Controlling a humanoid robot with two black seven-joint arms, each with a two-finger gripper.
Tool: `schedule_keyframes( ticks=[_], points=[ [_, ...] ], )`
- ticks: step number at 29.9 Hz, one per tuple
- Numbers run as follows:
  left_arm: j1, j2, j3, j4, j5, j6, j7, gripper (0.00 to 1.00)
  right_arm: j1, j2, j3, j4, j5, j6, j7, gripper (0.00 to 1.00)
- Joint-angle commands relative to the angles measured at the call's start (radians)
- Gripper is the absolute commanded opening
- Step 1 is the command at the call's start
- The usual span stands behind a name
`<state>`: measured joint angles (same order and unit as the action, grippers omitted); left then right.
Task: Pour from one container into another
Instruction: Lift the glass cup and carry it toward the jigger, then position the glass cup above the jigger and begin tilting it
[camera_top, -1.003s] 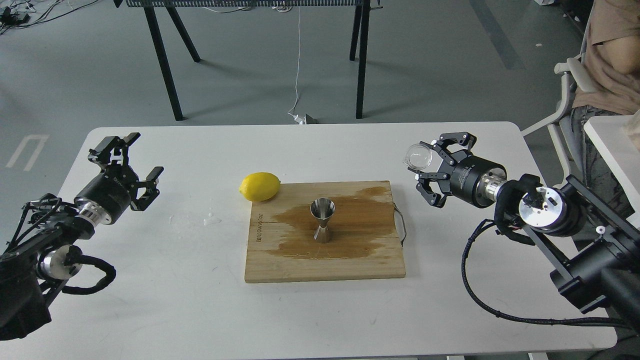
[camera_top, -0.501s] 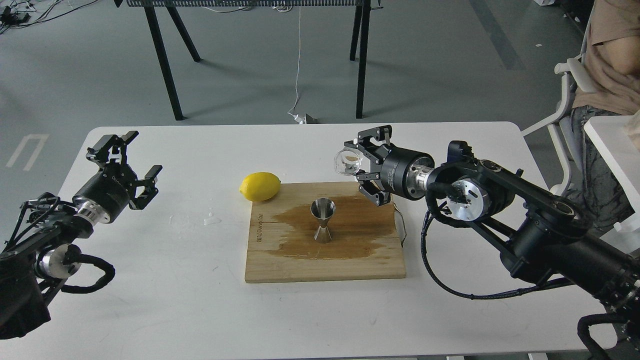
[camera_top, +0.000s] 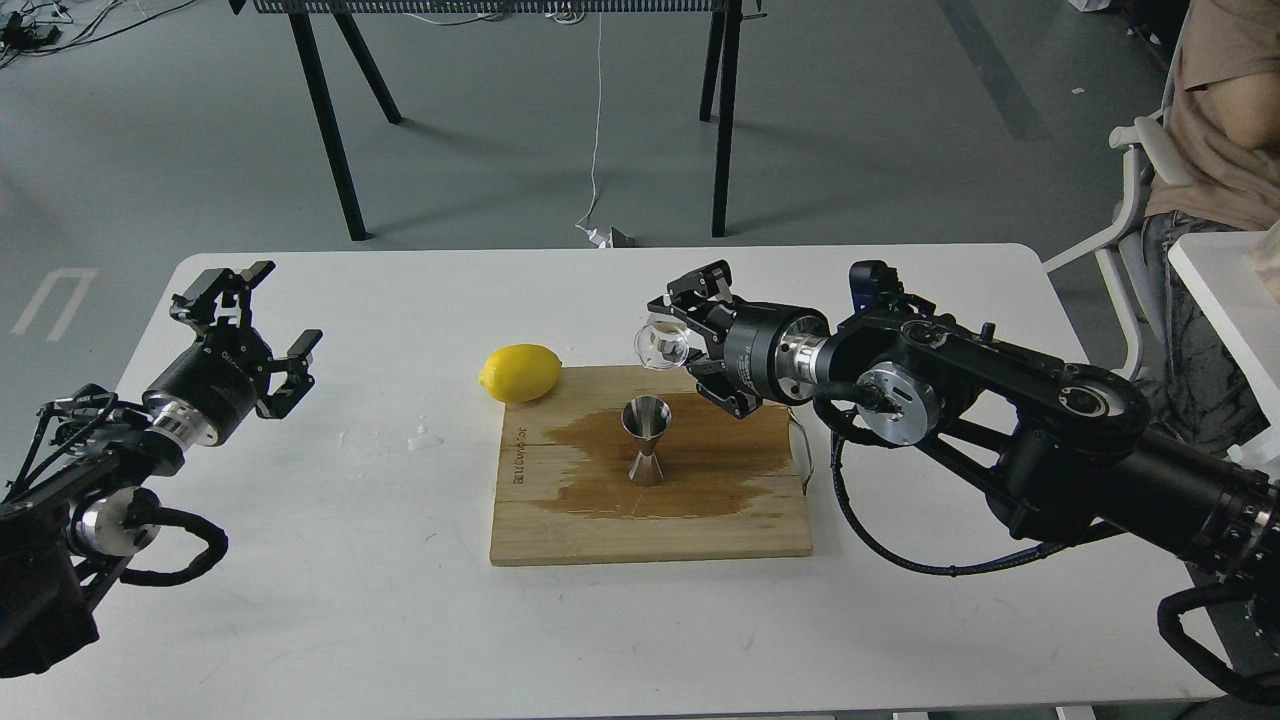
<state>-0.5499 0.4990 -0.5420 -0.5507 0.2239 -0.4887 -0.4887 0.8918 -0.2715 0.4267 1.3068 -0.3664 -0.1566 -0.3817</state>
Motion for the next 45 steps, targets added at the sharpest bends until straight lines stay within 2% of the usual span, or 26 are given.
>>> schedule_keyframes(
  ticks=[1, 13, 22, 45],
  points=[
    [0.001, 0.001, -0.001, 0.0, 0.0, 0.0, 0.0, 0.94, 0.01, 0.0, -0.032, -0.001, -0.028, 0.003, 0.0, 0.46],
    [0.004, 0.001, -0.001, 0.0, -0.001, 0.0, 0.0, 0.94, 0.039, 0.026, -0.052, -0.001, -0.052, 0.022, 0.0, 0.46],
    [0.005, 0.003, -0.003, 0.0, -0.001, 0.0, 0.0, 0.94, 0.076, 0.037, -0.135, -0.004, -0.072, 0.022, 0.0, 0.46],
    [0.007, 0.004, -0.001, 0.0, -0.001, 0.0, 0.0, 0.94, 0.104, -0.011, -0.138, 0.003, -0.124, 0.094, -0.003, 0.46]
  ],
)
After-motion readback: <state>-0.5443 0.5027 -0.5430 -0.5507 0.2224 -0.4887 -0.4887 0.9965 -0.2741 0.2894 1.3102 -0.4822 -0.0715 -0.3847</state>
